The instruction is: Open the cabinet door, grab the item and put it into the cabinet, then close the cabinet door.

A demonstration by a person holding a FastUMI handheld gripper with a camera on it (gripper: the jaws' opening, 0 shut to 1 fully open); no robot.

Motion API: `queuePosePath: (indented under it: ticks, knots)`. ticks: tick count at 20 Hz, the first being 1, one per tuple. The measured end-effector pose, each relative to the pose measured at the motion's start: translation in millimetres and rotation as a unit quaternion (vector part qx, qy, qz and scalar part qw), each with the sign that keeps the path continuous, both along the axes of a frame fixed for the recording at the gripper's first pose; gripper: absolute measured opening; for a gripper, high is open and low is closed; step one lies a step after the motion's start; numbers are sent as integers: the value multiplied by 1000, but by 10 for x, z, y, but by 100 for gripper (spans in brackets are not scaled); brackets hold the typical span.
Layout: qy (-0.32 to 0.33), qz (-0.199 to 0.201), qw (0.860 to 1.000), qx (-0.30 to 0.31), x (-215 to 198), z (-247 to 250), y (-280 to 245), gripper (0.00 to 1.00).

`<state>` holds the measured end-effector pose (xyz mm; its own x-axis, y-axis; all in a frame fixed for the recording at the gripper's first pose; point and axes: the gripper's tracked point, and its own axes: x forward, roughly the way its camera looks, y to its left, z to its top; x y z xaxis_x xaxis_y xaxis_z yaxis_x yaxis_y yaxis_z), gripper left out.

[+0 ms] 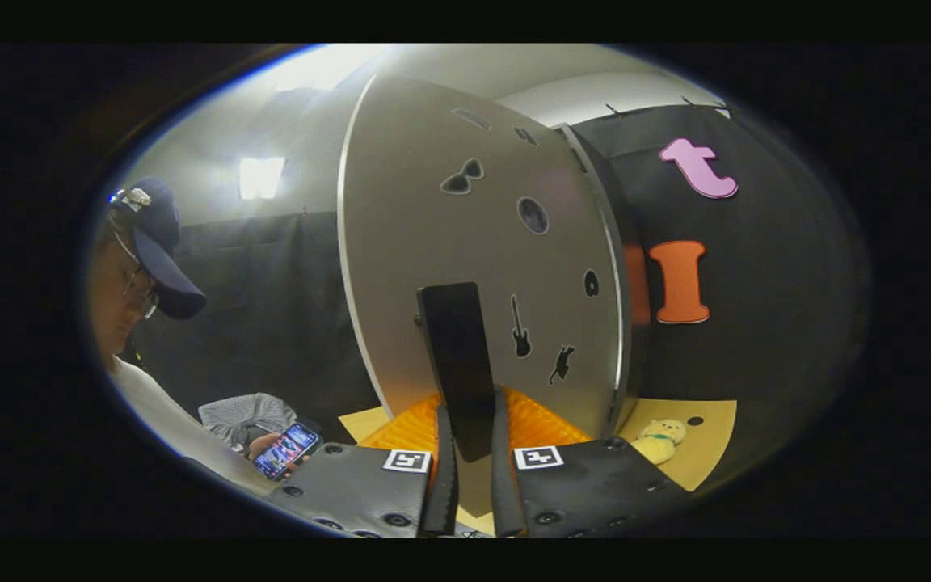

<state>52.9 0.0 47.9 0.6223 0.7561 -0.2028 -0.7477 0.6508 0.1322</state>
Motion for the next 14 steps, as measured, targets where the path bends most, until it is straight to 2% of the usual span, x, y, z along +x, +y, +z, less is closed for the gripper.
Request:
queuePosePath:
  ticks: [8, 11, 14]
  knots:
    - [-8, -10, 1000, -14, 32, -7, -77, 24]
    - [-18, -39, 999, -20, 91, -8, -124, 30]
    - [-22, -98, 994, -36, 181, -44, -270, 35]
